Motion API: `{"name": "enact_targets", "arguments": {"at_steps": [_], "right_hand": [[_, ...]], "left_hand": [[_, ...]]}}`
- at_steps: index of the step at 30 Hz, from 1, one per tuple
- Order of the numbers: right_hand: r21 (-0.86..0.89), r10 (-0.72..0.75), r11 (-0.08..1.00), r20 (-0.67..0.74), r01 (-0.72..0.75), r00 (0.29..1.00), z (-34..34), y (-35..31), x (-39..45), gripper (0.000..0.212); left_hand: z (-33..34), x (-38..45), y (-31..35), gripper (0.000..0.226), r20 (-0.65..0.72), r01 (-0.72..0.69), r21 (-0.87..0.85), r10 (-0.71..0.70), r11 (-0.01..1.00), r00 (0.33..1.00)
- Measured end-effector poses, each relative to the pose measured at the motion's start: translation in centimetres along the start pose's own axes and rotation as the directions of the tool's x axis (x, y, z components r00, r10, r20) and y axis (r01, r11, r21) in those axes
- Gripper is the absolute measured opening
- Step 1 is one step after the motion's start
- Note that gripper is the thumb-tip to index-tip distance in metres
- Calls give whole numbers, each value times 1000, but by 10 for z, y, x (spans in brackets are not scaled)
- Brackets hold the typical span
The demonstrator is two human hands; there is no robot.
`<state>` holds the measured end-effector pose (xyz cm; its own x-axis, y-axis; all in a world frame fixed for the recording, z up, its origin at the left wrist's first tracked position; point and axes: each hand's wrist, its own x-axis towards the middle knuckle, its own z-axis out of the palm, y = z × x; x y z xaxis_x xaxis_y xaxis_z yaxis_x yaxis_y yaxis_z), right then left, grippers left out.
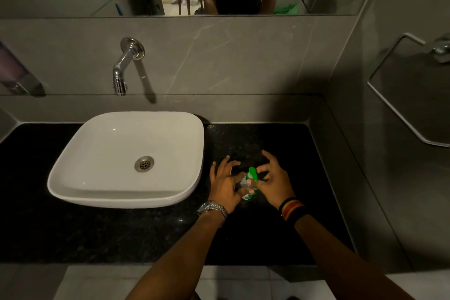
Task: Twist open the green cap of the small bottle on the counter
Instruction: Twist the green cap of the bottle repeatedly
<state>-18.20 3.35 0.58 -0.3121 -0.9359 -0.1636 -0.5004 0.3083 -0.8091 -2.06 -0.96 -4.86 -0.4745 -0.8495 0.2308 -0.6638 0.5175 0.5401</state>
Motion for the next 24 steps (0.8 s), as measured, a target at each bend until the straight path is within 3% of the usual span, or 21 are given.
{"name": "enact_targets", "arguments": {"at_steps": [2, 6, 10, 15, 22, 24], "right_hand": [[19, -4, 1000, 53, 3, 999, 1, 1, 2, 92], [46, -37, 998, 127, 32, 991, -2, 1, 3, 106], [16, -14, 1000, 9, 13, 1000, 2, 3, 5, 101], [45, 8, 999, 47, -10, 999, 5, 6, 9, 106], [-64, -7, 998, -94, 1, 996, 6, 14, 5, 119], [-75, -16, 997, -115, 8, 993, 11, 19, 3, 112]], "left_hand": [[-2, 1, 0, 44, -4, -1, 4, 1, 1000, 1000], [-3, 0, 3, 47, 24, -19, 23, 19, 1000, 1000], [-4, 0, 5, 48, 37, 3, 28, -4, 1000, 999], [-6, 0, 6, 49, 29, 3, 24, -4, 1000, 1000], [-3, -1, 7, 46, 31, 13, 35, -14, 999, 999], [-3, 0, 6, 47, 30, 19, 45, -20, 999, 999]]}}
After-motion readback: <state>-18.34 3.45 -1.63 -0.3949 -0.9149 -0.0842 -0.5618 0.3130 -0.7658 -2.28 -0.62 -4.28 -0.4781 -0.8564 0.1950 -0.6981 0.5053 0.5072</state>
